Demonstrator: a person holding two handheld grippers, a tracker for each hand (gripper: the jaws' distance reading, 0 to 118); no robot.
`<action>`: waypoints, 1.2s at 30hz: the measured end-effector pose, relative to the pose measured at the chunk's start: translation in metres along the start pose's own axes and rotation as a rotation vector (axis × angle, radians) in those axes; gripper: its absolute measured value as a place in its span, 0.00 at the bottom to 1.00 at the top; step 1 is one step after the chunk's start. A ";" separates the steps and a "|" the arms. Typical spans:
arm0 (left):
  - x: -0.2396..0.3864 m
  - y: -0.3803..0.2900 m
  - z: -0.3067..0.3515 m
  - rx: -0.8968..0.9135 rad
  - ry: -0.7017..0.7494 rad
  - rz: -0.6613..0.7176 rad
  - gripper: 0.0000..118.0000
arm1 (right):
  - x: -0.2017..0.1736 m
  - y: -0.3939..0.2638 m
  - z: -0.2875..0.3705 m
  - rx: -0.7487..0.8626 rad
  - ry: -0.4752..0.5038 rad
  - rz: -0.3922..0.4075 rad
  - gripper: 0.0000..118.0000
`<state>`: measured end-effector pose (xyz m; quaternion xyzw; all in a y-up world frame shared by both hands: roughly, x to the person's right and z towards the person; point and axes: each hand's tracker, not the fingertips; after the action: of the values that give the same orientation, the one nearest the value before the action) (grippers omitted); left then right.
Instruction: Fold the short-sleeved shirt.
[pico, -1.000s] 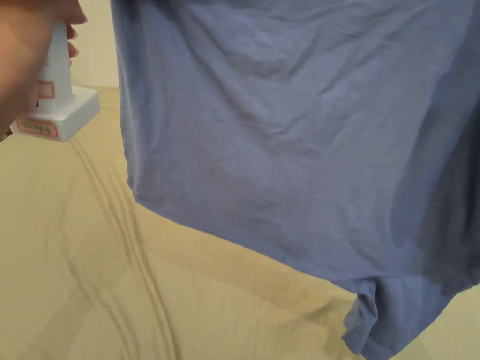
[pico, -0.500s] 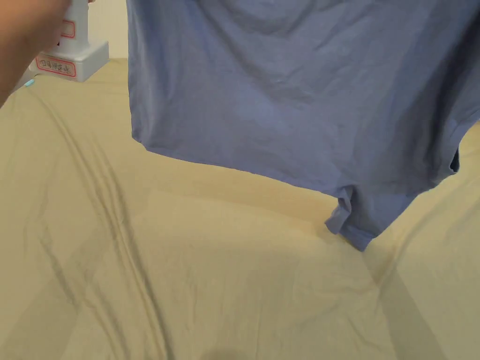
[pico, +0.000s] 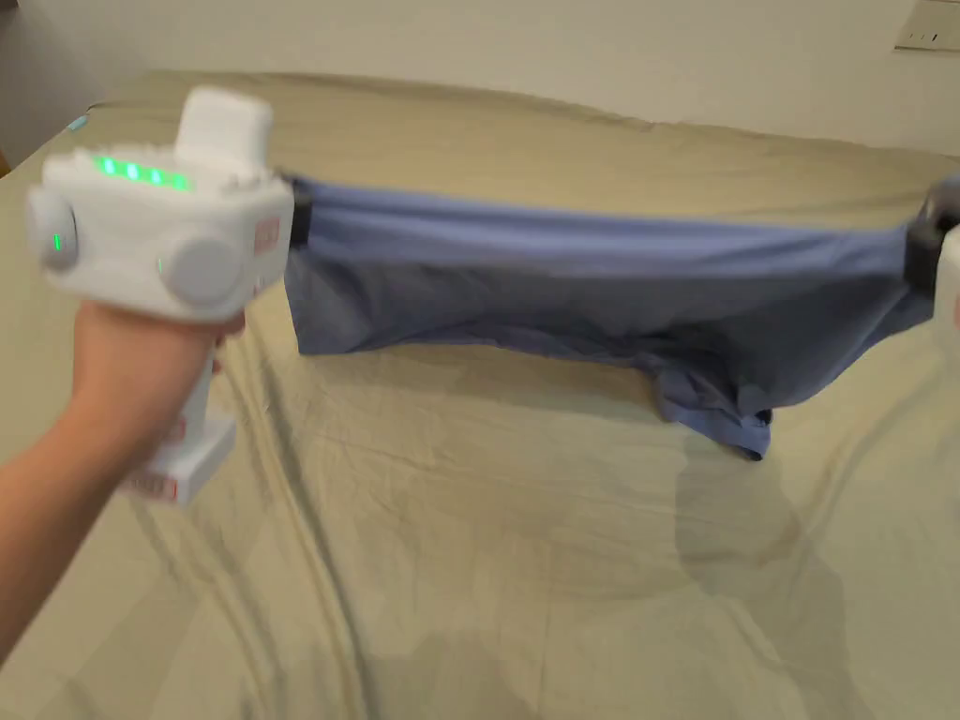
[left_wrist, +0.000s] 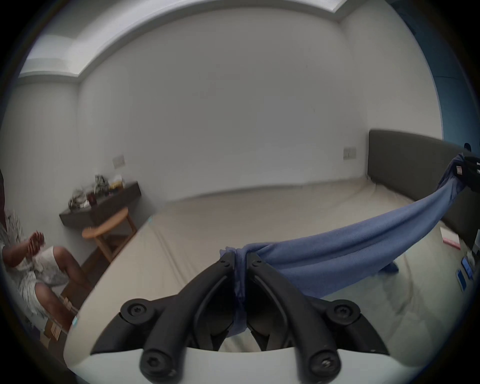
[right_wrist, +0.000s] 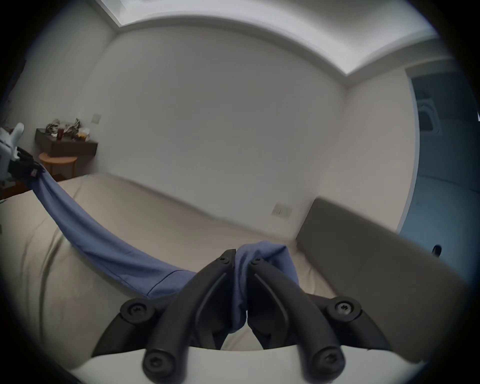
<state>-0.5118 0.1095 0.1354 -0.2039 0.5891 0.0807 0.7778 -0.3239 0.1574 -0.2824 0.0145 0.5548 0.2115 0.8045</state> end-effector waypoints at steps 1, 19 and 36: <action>0.000 -0.022 0.003 -0.028 -0.005 0.005 0.04 | -0.006 -0.018 0.008 -0.038 0.018 -0.012 0.05; 0.008 -0.276 0.165 -0.542 -0.053 -0.074 0.04 | -0.045 -0.248 0.195 -0.779 0.197 -0.319 0.05; 0.016 -0.278 0.200 -0.565 -0.034 -0.038 0.46 | -0.026 -0.252 0.237 -0.807 0.124 -0.370 0.82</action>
<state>-0.2287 -0.0611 0.2266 -0.4223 0.5262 0.2304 0.7012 -0.0371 -0.0312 -0.2335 -0.4125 0.4685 0.2640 0.7353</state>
